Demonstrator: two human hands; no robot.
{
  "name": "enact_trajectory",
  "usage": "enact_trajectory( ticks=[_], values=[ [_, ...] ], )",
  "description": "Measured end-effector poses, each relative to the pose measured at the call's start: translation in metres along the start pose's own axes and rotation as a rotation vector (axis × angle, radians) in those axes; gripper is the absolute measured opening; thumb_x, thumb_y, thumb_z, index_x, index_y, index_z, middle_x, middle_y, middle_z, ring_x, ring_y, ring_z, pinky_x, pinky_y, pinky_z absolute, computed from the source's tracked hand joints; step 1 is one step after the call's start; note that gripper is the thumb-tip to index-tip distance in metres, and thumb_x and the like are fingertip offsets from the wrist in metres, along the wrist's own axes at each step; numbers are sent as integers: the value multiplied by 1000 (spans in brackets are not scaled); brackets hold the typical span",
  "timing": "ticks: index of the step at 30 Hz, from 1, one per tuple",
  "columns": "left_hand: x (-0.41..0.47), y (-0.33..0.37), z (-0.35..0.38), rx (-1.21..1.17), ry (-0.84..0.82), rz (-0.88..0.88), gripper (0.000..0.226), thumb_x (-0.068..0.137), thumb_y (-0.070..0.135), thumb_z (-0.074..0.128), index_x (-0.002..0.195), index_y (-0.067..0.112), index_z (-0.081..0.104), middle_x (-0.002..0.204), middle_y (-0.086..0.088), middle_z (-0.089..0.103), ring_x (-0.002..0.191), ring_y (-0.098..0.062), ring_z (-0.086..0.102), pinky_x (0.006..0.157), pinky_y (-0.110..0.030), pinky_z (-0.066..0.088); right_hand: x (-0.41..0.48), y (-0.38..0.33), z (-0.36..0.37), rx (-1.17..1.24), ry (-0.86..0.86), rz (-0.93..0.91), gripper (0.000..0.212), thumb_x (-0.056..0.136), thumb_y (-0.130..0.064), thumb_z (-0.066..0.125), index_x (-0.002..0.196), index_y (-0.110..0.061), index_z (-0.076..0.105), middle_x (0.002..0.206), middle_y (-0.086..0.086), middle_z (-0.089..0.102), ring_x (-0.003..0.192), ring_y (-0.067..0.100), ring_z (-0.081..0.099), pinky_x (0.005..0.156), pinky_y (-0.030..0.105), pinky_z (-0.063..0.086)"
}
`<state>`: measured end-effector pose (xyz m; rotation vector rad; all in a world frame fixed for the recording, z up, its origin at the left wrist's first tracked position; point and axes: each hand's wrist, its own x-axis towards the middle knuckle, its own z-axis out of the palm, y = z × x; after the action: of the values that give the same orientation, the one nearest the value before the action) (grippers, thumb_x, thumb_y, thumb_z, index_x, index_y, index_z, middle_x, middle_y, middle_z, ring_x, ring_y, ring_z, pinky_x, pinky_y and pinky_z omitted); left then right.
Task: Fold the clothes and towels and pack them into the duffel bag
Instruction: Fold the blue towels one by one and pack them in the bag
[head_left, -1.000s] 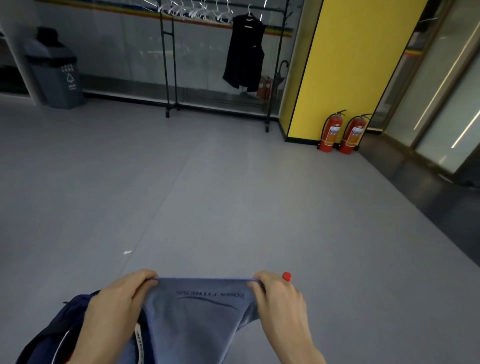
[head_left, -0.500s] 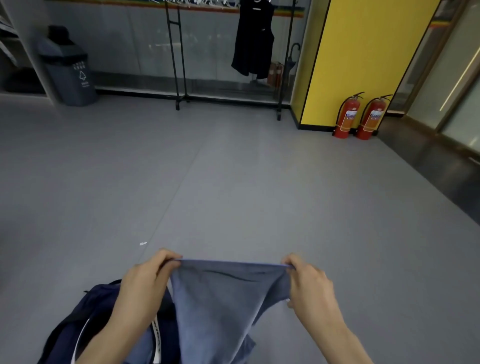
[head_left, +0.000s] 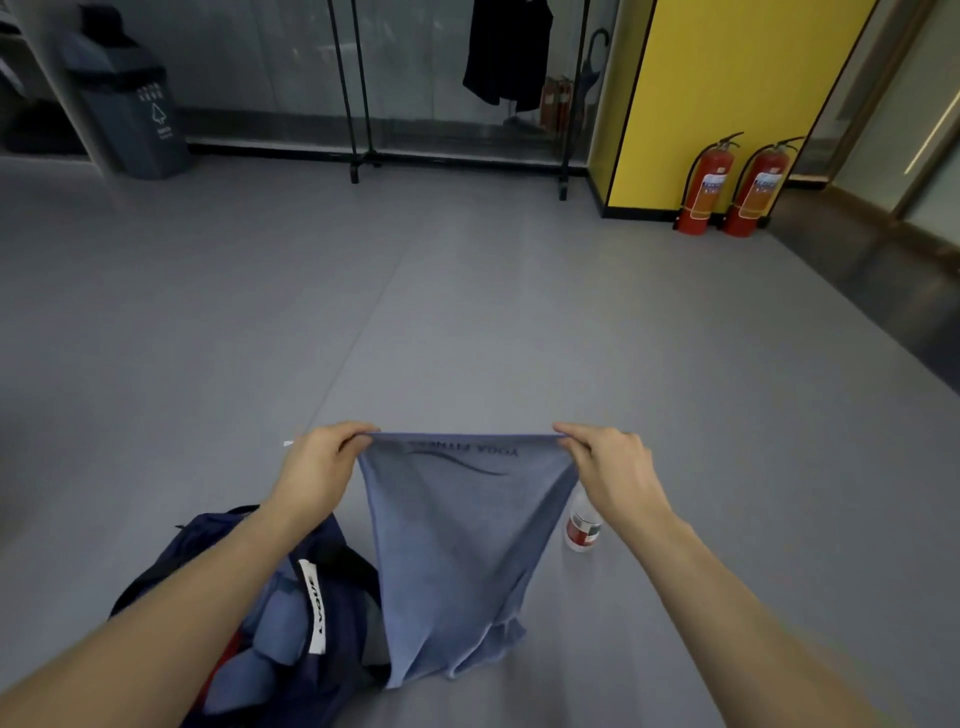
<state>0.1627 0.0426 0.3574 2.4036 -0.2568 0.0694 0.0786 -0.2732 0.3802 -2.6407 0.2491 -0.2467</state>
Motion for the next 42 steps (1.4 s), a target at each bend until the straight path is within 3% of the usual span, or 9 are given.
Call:
enact_trajectory(
  ticks=[7, 12, 16, 21, 25, 29, 37, 39, 42],
  values=[
    [98, 84, -63, 110, 181, 197, 21, 100, 12, 56, 106, 9, 75, 102, -12, 74, 100, -33, 66, 75, -28, 38, 90, -33, -102, -170, 214, -164, 29, 101, -23, 51, 121, -26, 72, 123, 8, 70, 113, 41, 61, 92, 43, 48],
    [106, 119, -91, 89, 279, 317, 25, 100, 15, 57, 118, 11, 74, 124, -4, 71, 122, -23, 62, 104, -31, 45, 96, -36, -154, -204, 351, -287, 29, 102, -29, 49, 122, -29, 71, 116, 3, 73, 106, 36, 64, 87, 45, 51],
    [72, 107, -79, 84, 256, 377, 25, 101, 15, 58, 120, 10, 73, 128, -4, 69, 123, -23, 62, 106, -34, 46, 65, -18, -148, -216, 360, -334, 27, 102, -25, 52, 119, -29, 72, 114, -1, 74, 103, 31, 67, 85, 42, 51],
    [6, 49, -23, 84, 102, 304, 23, 97, 8, 63, 117, 10, 75, 125, -2, 69, 116, -23, 66, 95, -17, 43, 9, 30, -74, -234, 162, -308, 23, 99, -26, 59, 118, -30, 72, 113, -7, 74, 100, 32, 68, 79, 37, 51],
    [-38, -13, 45, 65, -25, 186, 22, 95, 9, 67, 114, 15, 77, 123, 3, 70, 116, -17, 66, 99, -20, 45, -31, 75, 9, -176, -47, -224, 22, 99, -29, 58, 116, -35, 70, 111, -13, 73, 100, 24, 67, 74, 32, 48],
    [-81, -73, 111, 134, -157, 108, 24, 95, 11, 68, 115, 18, 76, 122, 8, 70, 110, -17, 69, 95, -27, 52, -67, 119, 87, -139, -211, -163, 19, 98, -33, 57, 112, -39, 68, 104, -15, 72, 96, 21, 67, 77, 34, 52],
    [-175, -166, 214, 231, -513, -14, 32, 97, 25, 65, 128, 35, 69, 140, 21, 55, 122, -8, 61, 98, -20, 47, -151, 185, 229, -90, -608, -120, 27, 101, -37, 48, 122, -36, 66, 130, -16, 62, 121, 12, 59, 96, 29, 49],
    [-200, -183, 231, 238, -584, -12, 32, 82, 28, 82, 113, 37, 77, 126, 22, 66, 100, -3, 71, 79, -17, 53, -173, 190, 249, -130, -716, -134, 25, 97, -43, 56, 119, -39, 67, 132, -17, 61, 121, 9, 60, 95, 27, 52],
    [-226, -202, 250, 268, -643, -30, 14, 81, 24, 80, 75, 37, 80, 81, 15, 77, 56, 2, 68, 50, -15, 51, -202, 189, 266, -159, -813, -138, 34, 48, -50, 95, 76, -43, 78, 99, -16, 75, 88, 9, 74, 66, 30, 61]
  ],
)
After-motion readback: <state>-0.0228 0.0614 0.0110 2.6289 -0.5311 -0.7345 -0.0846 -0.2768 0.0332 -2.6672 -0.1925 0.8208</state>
